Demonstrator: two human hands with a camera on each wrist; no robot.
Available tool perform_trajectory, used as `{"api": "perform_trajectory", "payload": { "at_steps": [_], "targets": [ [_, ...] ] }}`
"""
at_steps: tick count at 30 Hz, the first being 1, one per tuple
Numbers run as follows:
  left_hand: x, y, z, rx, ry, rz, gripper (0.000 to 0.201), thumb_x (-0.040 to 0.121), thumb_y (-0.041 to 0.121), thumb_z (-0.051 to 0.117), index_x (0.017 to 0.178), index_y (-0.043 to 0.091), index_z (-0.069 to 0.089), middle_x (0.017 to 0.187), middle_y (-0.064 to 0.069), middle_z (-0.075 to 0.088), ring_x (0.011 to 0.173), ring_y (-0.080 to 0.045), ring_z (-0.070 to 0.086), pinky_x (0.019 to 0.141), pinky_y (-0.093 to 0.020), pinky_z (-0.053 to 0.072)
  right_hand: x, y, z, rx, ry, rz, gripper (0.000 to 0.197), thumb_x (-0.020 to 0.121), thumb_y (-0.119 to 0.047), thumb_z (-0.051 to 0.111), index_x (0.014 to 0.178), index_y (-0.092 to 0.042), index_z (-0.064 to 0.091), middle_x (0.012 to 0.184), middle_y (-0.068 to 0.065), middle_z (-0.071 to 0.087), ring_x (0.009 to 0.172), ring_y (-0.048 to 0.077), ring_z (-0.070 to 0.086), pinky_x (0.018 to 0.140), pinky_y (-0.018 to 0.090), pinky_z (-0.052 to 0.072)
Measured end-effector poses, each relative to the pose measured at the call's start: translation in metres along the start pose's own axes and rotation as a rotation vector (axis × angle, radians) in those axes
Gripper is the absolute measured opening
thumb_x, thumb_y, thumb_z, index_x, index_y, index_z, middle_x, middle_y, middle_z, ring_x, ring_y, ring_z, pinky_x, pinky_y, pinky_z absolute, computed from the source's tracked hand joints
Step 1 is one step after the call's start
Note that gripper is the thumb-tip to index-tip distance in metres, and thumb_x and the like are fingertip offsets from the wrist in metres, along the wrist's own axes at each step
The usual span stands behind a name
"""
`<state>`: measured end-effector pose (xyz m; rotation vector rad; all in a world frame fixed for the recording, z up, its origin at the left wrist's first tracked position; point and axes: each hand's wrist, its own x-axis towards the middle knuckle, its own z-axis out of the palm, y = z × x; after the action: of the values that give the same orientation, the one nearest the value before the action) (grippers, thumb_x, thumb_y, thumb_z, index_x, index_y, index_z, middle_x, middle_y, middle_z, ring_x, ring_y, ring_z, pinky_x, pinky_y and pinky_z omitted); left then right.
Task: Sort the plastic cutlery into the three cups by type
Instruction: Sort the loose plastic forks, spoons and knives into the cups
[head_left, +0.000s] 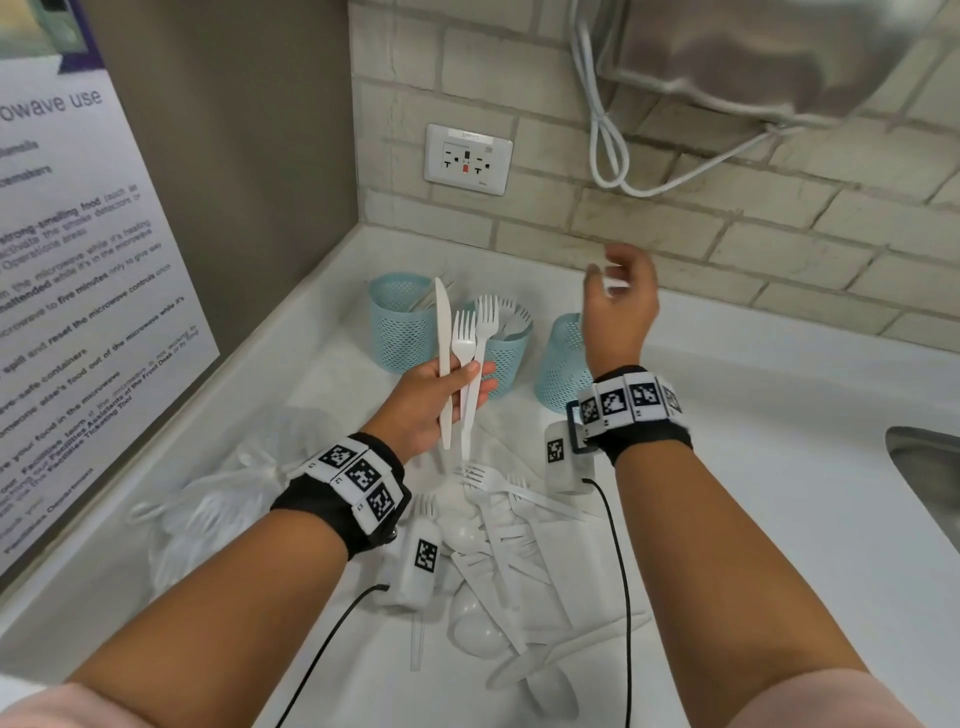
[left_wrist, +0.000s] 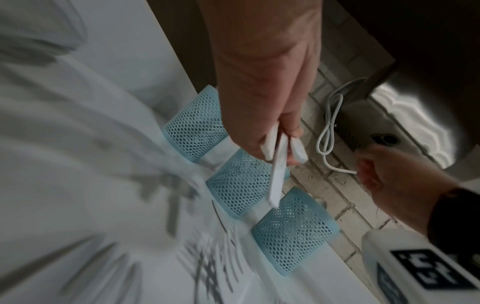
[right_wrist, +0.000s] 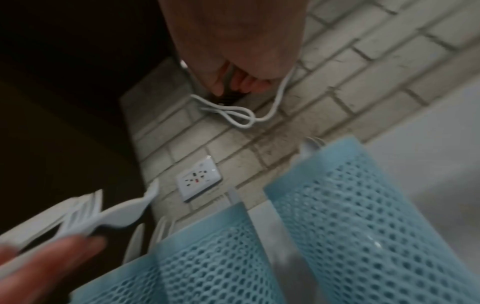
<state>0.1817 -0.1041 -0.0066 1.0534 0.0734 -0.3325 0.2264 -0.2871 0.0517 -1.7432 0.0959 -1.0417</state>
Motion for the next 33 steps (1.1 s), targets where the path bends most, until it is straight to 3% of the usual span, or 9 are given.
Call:
{"api": "perform_trajectory", "payload": {
  "at_steps": [2, 5, 7, 12, 17, 22, 25, 30, 33],
  "targets": [
    [-0.002, 0.002, 0.001, -0.001, -0.001, -0.009, 0.018, 0.093, 0.004, 0.053, 0.109, 0.005, 0.061, 0.096, -0.003, 0.07, 0.086, -0.016, 0.068, 0.072, -0.022, 0.058, -0.007, -0.016, 0.009, -0.072, -0.217, -0.049, 0.02, 0.087, -0.013, 0.06, 0.107, -0.007, 0.063, 0.101, 0.005, 0.063, 0.068, 0.001, 0.051, 0.063, 0.009, 0.041],
    [-0.006, 0.005, 0.001, -0.004, -0.004, -0.018, 0.015, 0.091, 0.004, 0.056, 0.104, 0.006, 0.063, 0.093, -0.003, 0.072, 0.083, -0.015, 0.07, 0.069, -0.021, 0.058, -0.018, -0.026, 0.022, -0.2, -0.671, 0.142, 0.04, 0.092, -0.034, 0.057, 0.126, -0.014, 0.052, 0.099, 0.003, 0.063, 0.068, 0.006, 0.055, 0.063, 0.014, 0.042],
    [-0.008, 0.006, 0.0, 0.002, -0.005, -0.027, 0.014, 0.09, 0.005, 0.057, 0.102, 0.008, 0.064, 0.089, -0.002, 0.073, 0.079, -0.013, 0.071, 0.068, -0.021, 0.058, -0.028, -0.026, 0.026, -0.163, -0.827, 0.262, 0.048, 0.094, -0.034, 0.054, 0.135, -0.013, 0.043, 0.092, 0.002, 0.063, 0.062, 0.01, 0.056, 0.054, 0.014, 0.042],
    [-0.013, 0.007, -0.006, 0.026, 0.006, -0.056, 0.013, 0.092, 0.013, 0.056, 0.098, 0.008, 0.066, 0.08, -0.003, 0.074, 0.071, -0.013, 0.072, 0.072, -0.026, 0.058, -0.043, -0.019, 0.03, 0.062, -0.817, 0.443, 0.03, 0.095, -0.008, 0.05, 0.125, -0.004, 0.054, 0.077, -0.001, 0.061, 0.05, 0.006, 0.05, 0.046, 0.015, 0.042],
    [-0.014, 0.009, -0.008, 0.072, 0.034, -0.077, 0.018, 0.094, 0.018, 0.054, 0.103, 0.005, 0.063, 0.087, -0.007, 0.071, 0.067, -0.013, 0.071, 0.067, -0.026, 0.059, -0.053, -0.017, 0.034, 0.183, -0.879, 0.571, 0.024, 0.098, -0.008, 0.045, 0.118, -0.001, 0.056, 0.07, 0.009, 0.058, 0.043, 0.003, 0.054, 0.046, 0.014, 0.048],
    [-0.017, 0.014, -0.009, 0.114, -0.027, -0.125, 0.027, 0.095, 0.018, 0.052, 0.112, 0.0, 0.063, 0.097, -0.012, 0.07, 0.071, -0.015, 0.072, 0.065, -0.025, 0.059, -0.058, -0.012, 0.032, 0.226, -0.947, 0.636, 0.011, 0.092, -0.005, 0.055, 0.103, -0.008, 0.058, 0.067, 0.008, 0.053, 0.047, 0.009, 0.045, 0.042, 0.014, 0.041],
    [-0.017, 0.015, -0.01, 0.099, -0.016, -0.133, 0.028, 0.096, 0.018, 0.05, 0.112, -0.003, 0.061, 0.098, -0.014, 0.069, 0.071, -0.016, 0.072, 0.066, -0.025, 0.06, -0.048, -0.014, 0.033, 0.17, -0.78, 0.562, 0.01, 0.091, -0.001, 0.054, 0.091, -0.011, 0.055, 0.068, 0.007, 0.055, 0.039, 0.003, 0.047, 0.038, 0.015, 0.038],
    [-0.013, 0.02, -0.013, 0.101, 0.047, -0.093, 0.022, 0.097, 0.02, 0.047, 0.103, 0.004, 0.061, 0.096, -0.009, 0.067, 0.082, -0.017, 0.067, 0.063, -0.02, 0.058, -0.008, -0.019, 0.028, 0.117, -0.135, 0.364, 0.009, 0.094, -0.01, 0.052, 0.103, -0.009, 0.052, 0.078, -0.002, 0.058, 0.051, 0.009, 0.053, 0.051, 0.024, 0.05],
    [-0.012, 0.023, -0.014, 0.186, 0.094, -0.068, 0.026, 0.097, 0.027, 0.047, 0.098, 0.007, 0.064, 0.083, -0.003, 0.063, 0.059, -0.005, 0.057, 0.046, -0.01, 0.046, 0.0, -0.015, 0.028, 0.034, -0.015, 0.282, 0.017, 0.097, -0.017, 0.046, 0.112, -0.01, 0.051, 0.077, -0.013, 0.056, 0.056, 0.016, 0.059, 0.061, 0.035, 0.056]
  ]
}}
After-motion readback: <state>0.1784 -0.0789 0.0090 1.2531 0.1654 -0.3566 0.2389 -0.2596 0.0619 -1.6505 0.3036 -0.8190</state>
